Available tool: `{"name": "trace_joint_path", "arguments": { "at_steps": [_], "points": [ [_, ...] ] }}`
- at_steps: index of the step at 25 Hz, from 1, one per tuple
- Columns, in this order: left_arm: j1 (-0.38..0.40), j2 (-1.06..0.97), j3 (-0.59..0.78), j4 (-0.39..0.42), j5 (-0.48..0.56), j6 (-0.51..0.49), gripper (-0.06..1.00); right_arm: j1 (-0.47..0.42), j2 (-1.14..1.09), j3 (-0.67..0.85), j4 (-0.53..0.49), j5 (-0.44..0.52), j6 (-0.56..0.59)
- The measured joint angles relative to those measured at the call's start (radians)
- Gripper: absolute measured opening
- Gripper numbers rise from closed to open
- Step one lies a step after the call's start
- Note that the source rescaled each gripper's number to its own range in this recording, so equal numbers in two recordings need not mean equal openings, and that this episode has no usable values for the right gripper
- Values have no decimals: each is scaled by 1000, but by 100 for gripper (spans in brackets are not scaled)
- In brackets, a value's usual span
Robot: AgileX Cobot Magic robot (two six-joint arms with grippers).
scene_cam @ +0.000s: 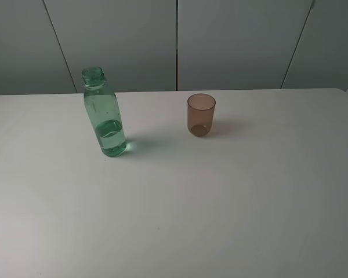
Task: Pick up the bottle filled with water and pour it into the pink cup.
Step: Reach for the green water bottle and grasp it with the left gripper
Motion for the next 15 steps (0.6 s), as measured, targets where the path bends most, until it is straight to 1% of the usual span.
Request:
{"name": "trace_joint_path", "arguments": {
  "at_steps": [15],
  "points": [
    [0,0,0,0,0,0,97,0,0,0,0,0,0]
  ]
}}
